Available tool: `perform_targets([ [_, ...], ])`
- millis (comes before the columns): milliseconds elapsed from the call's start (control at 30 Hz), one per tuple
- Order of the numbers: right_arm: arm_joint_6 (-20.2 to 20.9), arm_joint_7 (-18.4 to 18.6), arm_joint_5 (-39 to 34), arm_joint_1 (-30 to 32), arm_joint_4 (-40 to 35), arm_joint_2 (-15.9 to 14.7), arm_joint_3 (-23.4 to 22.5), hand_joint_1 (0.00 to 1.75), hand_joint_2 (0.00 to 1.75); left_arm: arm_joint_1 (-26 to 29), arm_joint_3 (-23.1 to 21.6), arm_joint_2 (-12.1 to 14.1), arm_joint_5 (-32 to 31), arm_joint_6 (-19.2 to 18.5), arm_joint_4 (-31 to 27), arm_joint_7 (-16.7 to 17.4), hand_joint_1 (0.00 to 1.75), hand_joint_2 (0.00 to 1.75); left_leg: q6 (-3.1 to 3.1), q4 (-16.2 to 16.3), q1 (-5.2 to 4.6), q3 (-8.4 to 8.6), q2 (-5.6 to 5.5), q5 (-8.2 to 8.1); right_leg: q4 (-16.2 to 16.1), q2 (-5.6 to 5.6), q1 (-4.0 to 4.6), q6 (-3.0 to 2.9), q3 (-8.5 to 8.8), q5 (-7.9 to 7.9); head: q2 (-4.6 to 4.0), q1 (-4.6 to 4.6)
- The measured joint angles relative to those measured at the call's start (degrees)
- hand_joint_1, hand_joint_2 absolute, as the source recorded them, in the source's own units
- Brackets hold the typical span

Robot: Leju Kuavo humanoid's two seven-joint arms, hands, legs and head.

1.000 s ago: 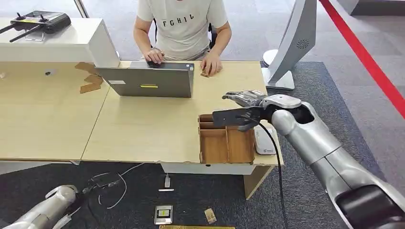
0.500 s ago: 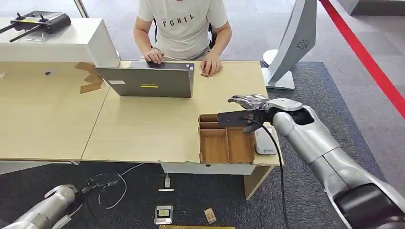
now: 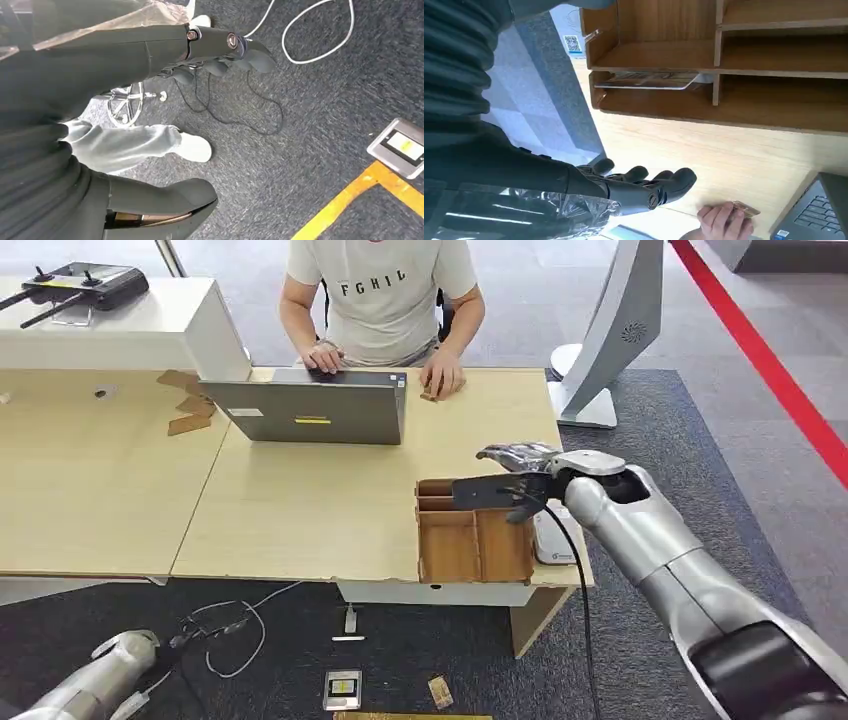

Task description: Pass the card to the sensor for recognition and then transmit it.

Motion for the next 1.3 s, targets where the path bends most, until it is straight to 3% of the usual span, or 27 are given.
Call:
perform_targets([
  [867, -2.73, -2.73, 4.31, -1.07, 4.66, 0.55, -0.28, 0.00, 1.75, 0.13, 2.71, -0.35, -4.13, -2.43, -0.35, -0.28, 0.00, 1.75, 0.00, 0.00, 0.00, -0.01, 0.00, 0.00, 0.00, 0.00, 0.00, 0.00, -0.01, 0.00, 0.00, -0.02],
  [1300, -4.90, -4.46, 5.70, -2.26, 8.35, 2.43, -0.59, 0.00, 1.75, 0.64, 4.24, -0.11, -4.65, -2.43, -0.35, -0.31, 0.00, 1.75, 0.00, 0.00, 0.00, -0.03, 0.00, 0.00, 0.00, 0.00, 0.01, 0.00, -0.03, 0.00, 0.00, 0.00],
])
